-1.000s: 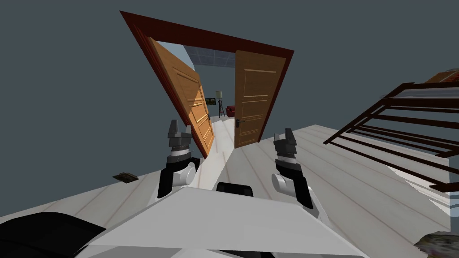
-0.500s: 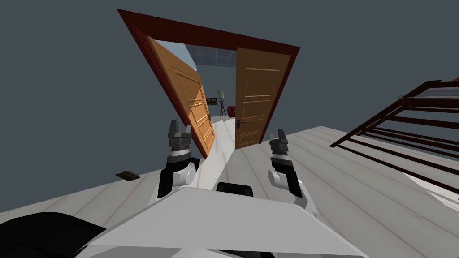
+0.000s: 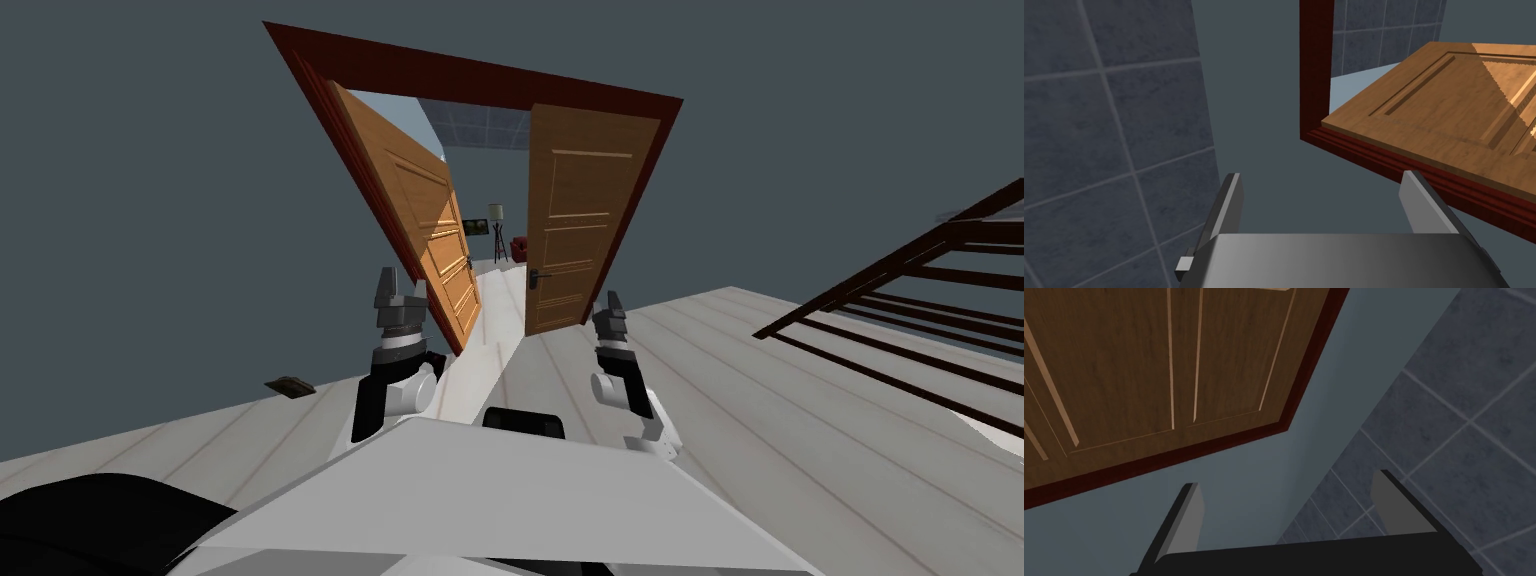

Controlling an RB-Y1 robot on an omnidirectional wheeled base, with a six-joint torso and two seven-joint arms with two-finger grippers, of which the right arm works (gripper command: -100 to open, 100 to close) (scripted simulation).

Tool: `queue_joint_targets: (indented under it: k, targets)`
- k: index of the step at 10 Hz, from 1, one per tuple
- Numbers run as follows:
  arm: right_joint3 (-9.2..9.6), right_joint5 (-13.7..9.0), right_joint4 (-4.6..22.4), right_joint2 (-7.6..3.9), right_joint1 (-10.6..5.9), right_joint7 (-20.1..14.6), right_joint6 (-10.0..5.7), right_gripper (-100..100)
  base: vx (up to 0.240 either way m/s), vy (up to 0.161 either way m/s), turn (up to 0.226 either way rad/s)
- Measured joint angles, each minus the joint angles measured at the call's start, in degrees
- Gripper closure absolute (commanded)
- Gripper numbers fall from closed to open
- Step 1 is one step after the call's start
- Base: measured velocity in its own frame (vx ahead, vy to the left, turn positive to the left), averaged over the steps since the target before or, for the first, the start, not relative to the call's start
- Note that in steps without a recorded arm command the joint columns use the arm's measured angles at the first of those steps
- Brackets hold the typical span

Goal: Push the door open

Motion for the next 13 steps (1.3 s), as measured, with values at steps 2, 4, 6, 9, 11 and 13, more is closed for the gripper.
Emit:
queue_joint_targets:
  k: [2, 4, 6, 9, 11, 13]
  targets:
    - [-0.11, -0.2, 3.1, -0.3, -1.83, -0.1, 0.29, -100, 0.055, -0.039, 0.03]
    - [-0.24, -0.4, 6.9, -0.55, -4.03, -0.3, -0.16, -100, 0.063, -0.048, 0.073]
    - [-0.12, -0.4, 9.8, -0.29, -5.52, -0.2, -0.1, -100, 0.047, -0.039, 0.042]
    - [-0.29, -0.6, 13.2, -0.63, -7.37, -0.4, -0.09, -100, 0.042, -0.04, 0.05]
    - [-0.5, -0.9, 16.8, -0.79, -10.02, -0.5, -0.34, -100, 0.063, -0.062, 0.069]
    - [-0.56, -0.9, 20.0, -0.71, -11.73, -0.5, -0.44, -100, 0.046, -0.035, 0.043]
